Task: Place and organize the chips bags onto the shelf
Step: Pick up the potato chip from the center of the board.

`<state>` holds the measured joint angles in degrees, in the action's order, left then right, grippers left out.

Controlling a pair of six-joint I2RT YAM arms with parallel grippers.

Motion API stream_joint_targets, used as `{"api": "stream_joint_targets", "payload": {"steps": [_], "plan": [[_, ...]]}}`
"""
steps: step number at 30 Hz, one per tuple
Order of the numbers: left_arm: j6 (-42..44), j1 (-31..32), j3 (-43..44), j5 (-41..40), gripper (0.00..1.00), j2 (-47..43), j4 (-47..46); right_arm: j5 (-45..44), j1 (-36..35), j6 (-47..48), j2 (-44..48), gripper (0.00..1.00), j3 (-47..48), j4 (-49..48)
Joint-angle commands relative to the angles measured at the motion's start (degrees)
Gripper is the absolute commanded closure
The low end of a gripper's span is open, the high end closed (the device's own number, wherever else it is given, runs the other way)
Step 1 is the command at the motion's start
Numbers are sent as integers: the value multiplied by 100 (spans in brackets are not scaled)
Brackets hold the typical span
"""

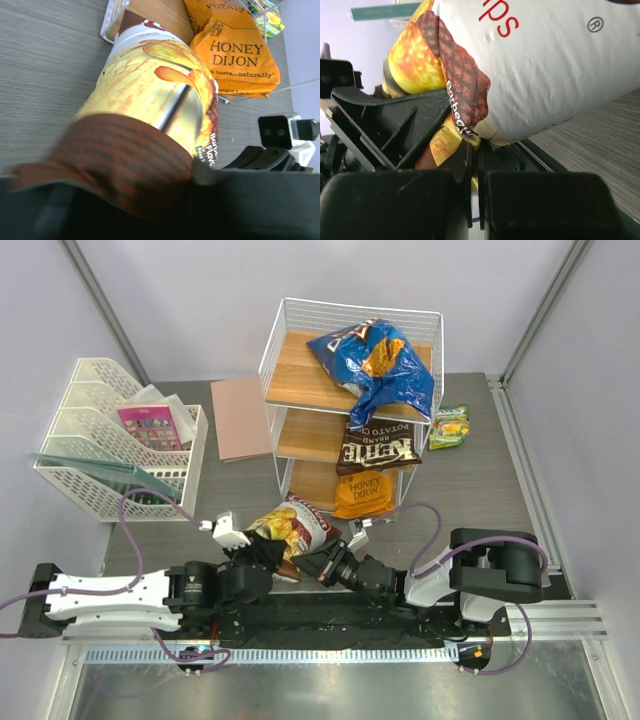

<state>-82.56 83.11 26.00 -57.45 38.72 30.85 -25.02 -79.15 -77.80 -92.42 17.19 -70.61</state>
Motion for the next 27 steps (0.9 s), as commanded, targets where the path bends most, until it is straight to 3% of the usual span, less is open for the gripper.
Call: {"api": "stream_joint_targets", "payload": {"steps": [1,7,10,11,14,19,21,27], "plan": [[56,-32,396,-346,100,-57,34,804,-162,484,512,98,284,-500],[56,-32,555,-416,100,-566,728,674,-337,1381,1963,83,1031,2943],[1002,-41,739,-250,100,-848,589,314,-373,1680,2745,78,1382,4648],[1127,-32,870,-240,100,-866,745,209,-373,1715,3078,77,1540,5418],[1312,-32,1398,-249,100,-831,1229,-231,-364,1707,3772,75,1595,6512],[1024,-32,1742,-539,100,-752,1810,-803,-373,1523,4627,67,1480,7587],[1058,-41,1681,-574,100,-813,1636,-1005,-373,1417,4960,66,1463,7982],[2480,-32,1408,39,100,-1112,-259,-1391,-373,1513,5261,67,1717,8879]]}}
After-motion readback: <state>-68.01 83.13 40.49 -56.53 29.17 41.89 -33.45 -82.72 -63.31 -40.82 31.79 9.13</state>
